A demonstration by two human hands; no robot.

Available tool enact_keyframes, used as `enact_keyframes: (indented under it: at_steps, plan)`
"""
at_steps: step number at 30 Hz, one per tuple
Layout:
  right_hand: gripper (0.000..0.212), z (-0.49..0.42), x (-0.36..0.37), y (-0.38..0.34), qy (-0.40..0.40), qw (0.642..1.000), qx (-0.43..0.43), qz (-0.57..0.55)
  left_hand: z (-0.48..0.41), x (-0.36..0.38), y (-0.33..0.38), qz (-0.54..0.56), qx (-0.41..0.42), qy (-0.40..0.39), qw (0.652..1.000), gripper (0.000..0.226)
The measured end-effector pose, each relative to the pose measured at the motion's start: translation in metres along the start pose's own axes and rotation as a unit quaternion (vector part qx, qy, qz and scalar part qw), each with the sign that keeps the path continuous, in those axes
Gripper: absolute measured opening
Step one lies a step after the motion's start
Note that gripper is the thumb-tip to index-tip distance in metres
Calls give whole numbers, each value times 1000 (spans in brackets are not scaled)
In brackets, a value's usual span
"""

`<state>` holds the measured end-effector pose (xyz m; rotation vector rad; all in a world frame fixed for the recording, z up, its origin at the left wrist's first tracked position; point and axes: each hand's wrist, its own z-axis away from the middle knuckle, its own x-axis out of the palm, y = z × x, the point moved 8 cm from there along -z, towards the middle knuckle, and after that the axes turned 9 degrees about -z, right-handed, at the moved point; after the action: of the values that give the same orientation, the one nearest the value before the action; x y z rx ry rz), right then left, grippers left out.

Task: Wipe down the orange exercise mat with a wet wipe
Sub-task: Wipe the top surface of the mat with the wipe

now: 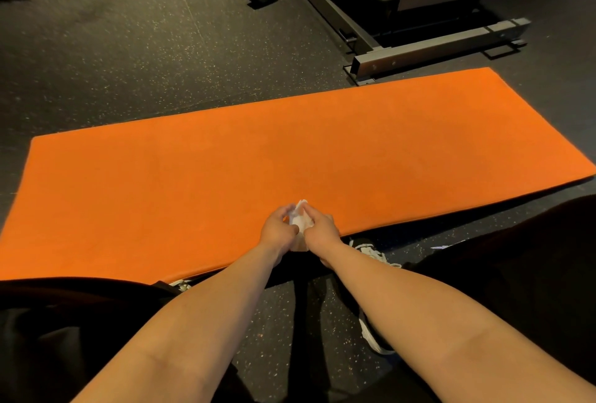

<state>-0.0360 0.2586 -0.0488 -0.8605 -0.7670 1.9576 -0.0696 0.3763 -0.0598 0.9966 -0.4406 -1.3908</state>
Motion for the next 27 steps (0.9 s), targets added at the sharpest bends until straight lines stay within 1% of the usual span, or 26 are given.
enact_keyframes:
  at_steps: [3,5,6,8,11,14,16,19,21,23,25,27]
  plan:
    - [77,-2,12,3,-35,998,7,-42,-1,0,-2,16,3,1,1000,53]
    - [76,4,16,-3,-55,996,3,-70,-3,-4,-5,2,12,32,999,46]
    - [73,5,14,-5,-53,996,3,-71,-4,-6,-5,-7,15,48,999,45]
    - [68,-1,5,-3,-10,998,-6,-60,-5,-10,-4,-3,18,62,998,44]
    - [66,-7,1,4,31,998,3,-54,-6,-11,-7,-3,7,52,999,39]
    - [66,-9,4,8,25,998,0,-53,-7,-6,-11,0,1,25,1000,50]
    - [65,-6,6,4,16,999,-18,-41,-6,-5,-9,14,7,27,1000,51]
    - [61,-9,-1,2,47,998,-30,-12,-6,-13,-10,27,3,74,997,35]
    - [57,-10,-7,-4,61,996,-52,44,-6,-19,-8,4,16,105,994,26]
    - [55,-13,-8,-6,63,993,-67,78,-8,-20,-5,-25,37,113,993,21]
    - [56,-14,-5,-8,50,995,-60,55,-8,-17,2,-61,61,106,991,14]
    - [56,-15,-9,-10,57,997,-53,29,-9,-16,7,-101,85,112,985,4]
